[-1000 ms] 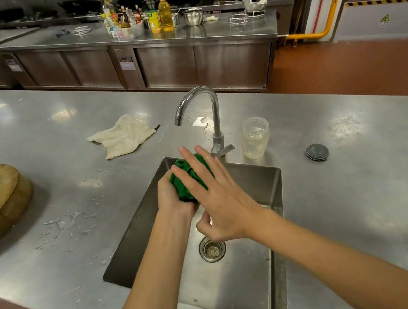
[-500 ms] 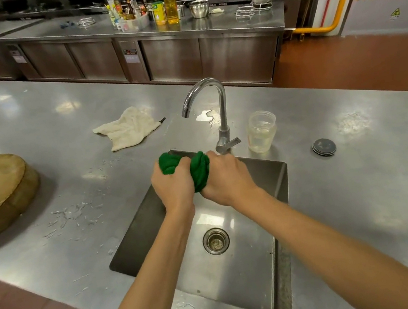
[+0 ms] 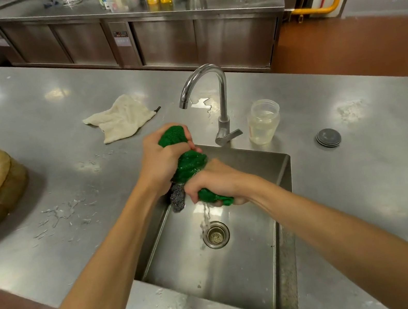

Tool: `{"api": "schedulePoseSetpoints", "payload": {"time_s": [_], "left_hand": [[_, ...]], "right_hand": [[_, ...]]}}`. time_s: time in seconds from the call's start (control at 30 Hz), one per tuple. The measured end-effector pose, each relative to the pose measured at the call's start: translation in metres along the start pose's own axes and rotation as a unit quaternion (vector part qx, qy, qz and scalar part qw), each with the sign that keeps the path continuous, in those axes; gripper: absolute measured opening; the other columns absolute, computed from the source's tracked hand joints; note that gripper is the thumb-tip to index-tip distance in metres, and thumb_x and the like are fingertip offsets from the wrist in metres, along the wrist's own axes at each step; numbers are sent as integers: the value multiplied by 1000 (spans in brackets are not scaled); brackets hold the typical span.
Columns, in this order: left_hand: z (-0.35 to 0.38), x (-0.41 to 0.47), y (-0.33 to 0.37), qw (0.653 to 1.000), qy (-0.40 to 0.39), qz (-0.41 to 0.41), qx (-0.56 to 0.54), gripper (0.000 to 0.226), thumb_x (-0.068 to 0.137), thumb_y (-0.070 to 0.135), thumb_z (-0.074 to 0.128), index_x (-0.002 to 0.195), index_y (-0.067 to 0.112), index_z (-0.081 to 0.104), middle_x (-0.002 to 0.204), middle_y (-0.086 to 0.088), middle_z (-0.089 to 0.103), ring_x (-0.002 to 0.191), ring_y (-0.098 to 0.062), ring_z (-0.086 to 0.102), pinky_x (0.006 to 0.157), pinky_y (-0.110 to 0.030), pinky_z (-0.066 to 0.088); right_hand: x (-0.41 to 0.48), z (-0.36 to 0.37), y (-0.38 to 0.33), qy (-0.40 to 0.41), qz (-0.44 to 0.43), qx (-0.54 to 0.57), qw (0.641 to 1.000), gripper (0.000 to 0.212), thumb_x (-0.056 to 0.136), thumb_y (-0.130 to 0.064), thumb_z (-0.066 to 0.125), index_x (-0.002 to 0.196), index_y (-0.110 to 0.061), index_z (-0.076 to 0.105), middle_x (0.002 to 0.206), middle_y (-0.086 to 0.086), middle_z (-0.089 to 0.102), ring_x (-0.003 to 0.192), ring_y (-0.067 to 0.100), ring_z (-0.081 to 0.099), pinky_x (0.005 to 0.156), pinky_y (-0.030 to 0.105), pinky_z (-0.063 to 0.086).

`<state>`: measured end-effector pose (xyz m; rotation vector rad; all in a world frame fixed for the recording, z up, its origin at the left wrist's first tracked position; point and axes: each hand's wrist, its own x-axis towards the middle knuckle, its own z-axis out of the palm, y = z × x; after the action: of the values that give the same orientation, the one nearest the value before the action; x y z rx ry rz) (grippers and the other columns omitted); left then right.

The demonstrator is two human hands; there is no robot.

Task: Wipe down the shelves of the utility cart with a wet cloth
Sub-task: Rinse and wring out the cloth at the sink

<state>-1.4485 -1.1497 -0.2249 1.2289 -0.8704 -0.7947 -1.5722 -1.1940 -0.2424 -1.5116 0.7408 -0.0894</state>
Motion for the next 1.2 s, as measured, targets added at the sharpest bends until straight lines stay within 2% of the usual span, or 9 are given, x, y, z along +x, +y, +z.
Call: {"api": "schedulePoseSetpoints", "payload": {"time_s": [0.17,0.33,0.47,0.67,0.8,0.9,1.03,1.13,1.2], "left_hand": [[-6,20,-10,996,-78,-33,-37,24,65,-14,55,70,10,58,64,-6,58,58,-24,61,63,-32,54],[-5,36,-16,983,-142,-70,-97,22,66,-11,54,72,9,51,63,-6,53,58,-23,57,63,-33,51],[-2,51,-21,971,-181,-82,-130,24,66,-13,52,70,11,51,62,-5,51,56,-22,56,64,-34,51],[3,64,-28,948,-234,-75,-201,20,63,-3,62,69,15,55,63,-2,51,56,-19,59,63,-34,56],[7,66,-31,933,-249,-80,-245,20,65,-4,61,68,16,57,63,0,53,56,-17,59,63,-32,56],[9,67,-36,934,-237,-101,-249,21,66,-4,61,70,17,58,64,1,55,57,-15,59,63,-31,56],[8,72,-43,965,-143,-127,-177,25,65,-7,66,82,11,60,77,-6,61,70,-22,64,78,-39,55],[7,68,-42,985,-65,-130,-94,30,74,5,72,103,5,67,102,-15,72,98,-34,70,98,-48,54],[6,60,-37,986,-47,-141,-71,45,77,13,71,121,6,65,117,-17,72,110,-35,69,97,-44,55]], "right_hand": [[17,-1,11,-79,33,112,990,24,56,0,59,75,-9,48,64,7,38,43,15,36,37,19,21],[25,-9,11,-168,48,190,966,16,64,1,47,70,-13,43,54,-3,37,43,9,33,35,15,13],[34,-13,14,-224,46,259,938,17,66,1,43,72,-15,43,51,-5,33,44,8,20,36,14,12],[46,-19,18,-326,53,357,874,21,61,1,51,72,-17,49,49,-6,40,49,9,16,37,13,12],[51,-23,21,-406,45,390,825,26,62,-2,68,75,-16,50,52,-5,46,50,9,19,36,12,16],[49,-28,23,-349,50,359,864,22,64,1,59,73,-17,49,52,-5,43,48,6,22,35,14,13],[39,-33,20,-140,30,247,958,18,78,-7,71,80,-14,55,65,0,47,56,8,36,36,16,20],[21,-39,18,-49,7,227,973,18,83,-17,76,96,-13,64,75,-1,62,61,7,56,44,16,38],[7,-43,18,-20,2,199,980,31,79,-30,77,104,-17,66,83,-2,69,73,10,66,57,24,51]]}}
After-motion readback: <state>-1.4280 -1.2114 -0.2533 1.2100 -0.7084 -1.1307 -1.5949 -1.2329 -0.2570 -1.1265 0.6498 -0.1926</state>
